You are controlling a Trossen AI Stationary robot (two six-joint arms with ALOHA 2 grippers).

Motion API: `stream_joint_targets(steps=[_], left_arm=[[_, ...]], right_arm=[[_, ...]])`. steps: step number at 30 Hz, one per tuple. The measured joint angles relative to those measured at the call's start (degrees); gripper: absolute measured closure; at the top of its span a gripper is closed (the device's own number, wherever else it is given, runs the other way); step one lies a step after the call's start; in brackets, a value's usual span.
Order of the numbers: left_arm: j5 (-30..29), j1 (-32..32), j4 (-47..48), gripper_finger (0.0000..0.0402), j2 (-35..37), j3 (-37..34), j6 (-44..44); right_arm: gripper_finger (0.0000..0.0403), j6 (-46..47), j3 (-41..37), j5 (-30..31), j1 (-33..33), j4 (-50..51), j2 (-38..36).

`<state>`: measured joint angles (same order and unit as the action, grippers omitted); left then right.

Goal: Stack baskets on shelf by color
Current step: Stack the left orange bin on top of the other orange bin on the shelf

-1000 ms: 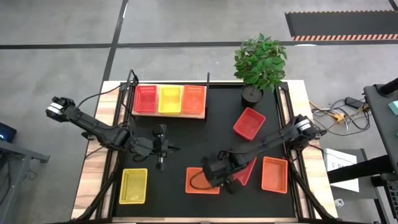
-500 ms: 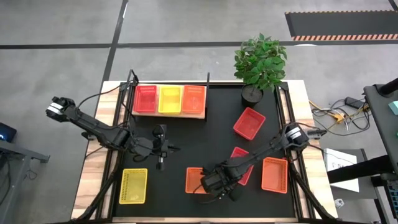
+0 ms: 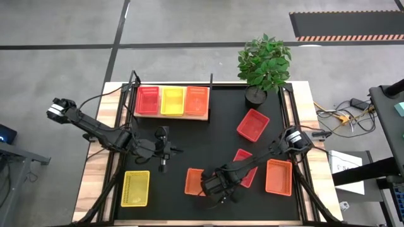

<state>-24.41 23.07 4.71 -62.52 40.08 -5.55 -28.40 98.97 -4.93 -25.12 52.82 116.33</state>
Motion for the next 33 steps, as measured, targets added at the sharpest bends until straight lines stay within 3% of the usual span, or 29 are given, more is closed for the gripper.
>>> stream_joint_targets(steps=[4, 14, 19, 28, 33], left_arm=[[-2.74, 0.00, -0.02, 0.0402, 0.41, 0.58, 0.45], [-13.85, 0.00, 0.26, 0.0402, 5.66, 0.56, 6.36], [-15.50, 0.00, 0.33, 0.0402, 9.93, 0.54, 10.10], [-17.15, 0.00, 0.70, 0.0402, 18.67, 0.49, 20.99], [-18.10, 0.00, 2.03, 0.0402, 23.63, 0.49, 21.08]], right_arm=[[0.0385, 0.22, 0.18, 0.06, 0.00, -1.53, 0.02], [0.0390, 9.20, 1.87, 5.93, 0.02, 1.26, -0.70], [0.0391, 13.74, 8.07, 11.77, 0.59, 7.78, -0.76], [0.0391, 20.69, 22.42, 16.75, 5.65, 13.43, -0.83], [0.0391, 24.50, 28.66, 20.39, 10.75, 15.71, -0.92]])
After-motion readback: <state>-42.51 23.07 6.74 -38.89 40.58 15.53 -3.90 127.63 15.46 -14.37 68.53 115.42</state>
